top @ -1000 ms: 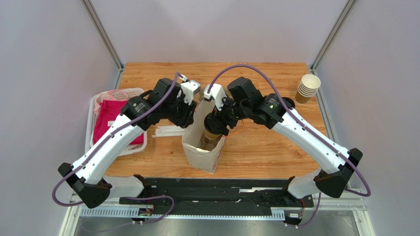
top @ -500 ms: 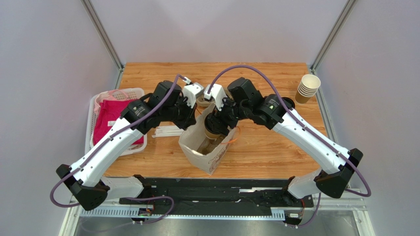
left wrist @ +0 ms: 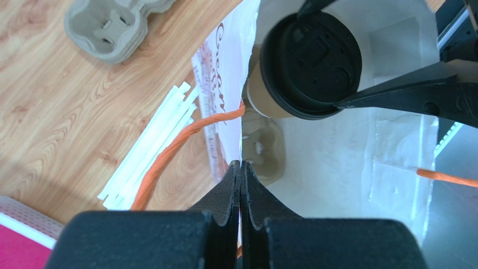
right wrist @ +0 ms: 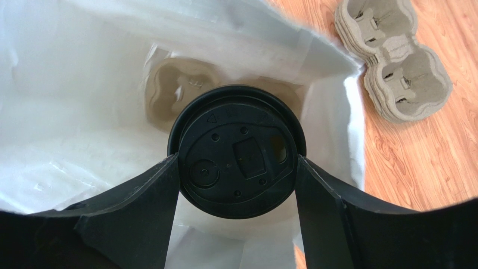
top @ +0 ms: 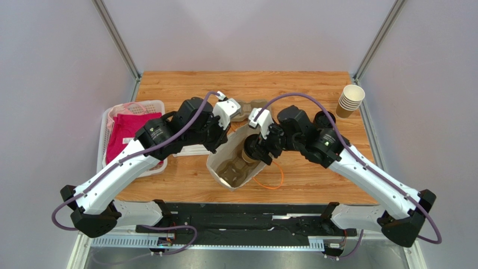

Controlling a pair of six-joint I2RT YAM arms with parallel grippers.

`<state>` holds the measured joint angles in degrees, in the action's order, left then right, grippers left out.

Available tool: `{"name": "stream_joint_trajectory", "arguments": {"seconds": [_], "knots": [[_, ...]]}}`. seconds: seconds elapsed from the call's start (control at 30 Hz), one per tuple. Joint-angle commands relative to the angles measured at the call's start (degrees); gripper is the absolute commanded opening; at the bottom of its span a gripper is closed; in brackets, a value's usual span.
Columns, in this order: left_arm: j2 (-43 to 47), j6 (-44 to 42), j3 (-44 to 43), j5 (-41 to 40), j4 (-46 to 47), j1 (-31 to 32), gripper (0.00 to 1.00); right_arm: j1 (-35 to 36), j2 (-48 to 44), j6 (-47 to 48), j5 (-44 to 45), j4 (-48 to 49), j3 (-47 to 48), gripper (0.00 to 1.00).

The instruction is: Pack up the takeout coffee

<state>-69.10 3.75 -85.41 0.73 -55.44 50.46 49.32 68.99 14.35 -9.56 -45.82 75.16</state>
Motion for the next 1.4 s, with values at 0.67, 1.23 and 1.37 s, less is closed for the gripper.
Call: {"name": "stream_joint_trajectory", "arguments": {"seconds": [0.67, 1.23, 1.37], "knots": [[-5.7, 17.2, -0.1, 11.6, 11.0, 1.8, 0.0, 0.2, -22.2, 6.5, 8.6, 20.5, -28.5, 0.2], [-8.8, 18.3, -0.5, 13.6, 11.3, 0.2, 0.0, 0.2, -13.7, 5.3, 9.5, 37.4, -33.0, 0.19], [-9.3, 18.8, 0.1, 15.5, 11.6, -1.3, 0.0, 0.1, -12.6, 5.1, 9.5, 40.3, -34.3, 0.19]]}}
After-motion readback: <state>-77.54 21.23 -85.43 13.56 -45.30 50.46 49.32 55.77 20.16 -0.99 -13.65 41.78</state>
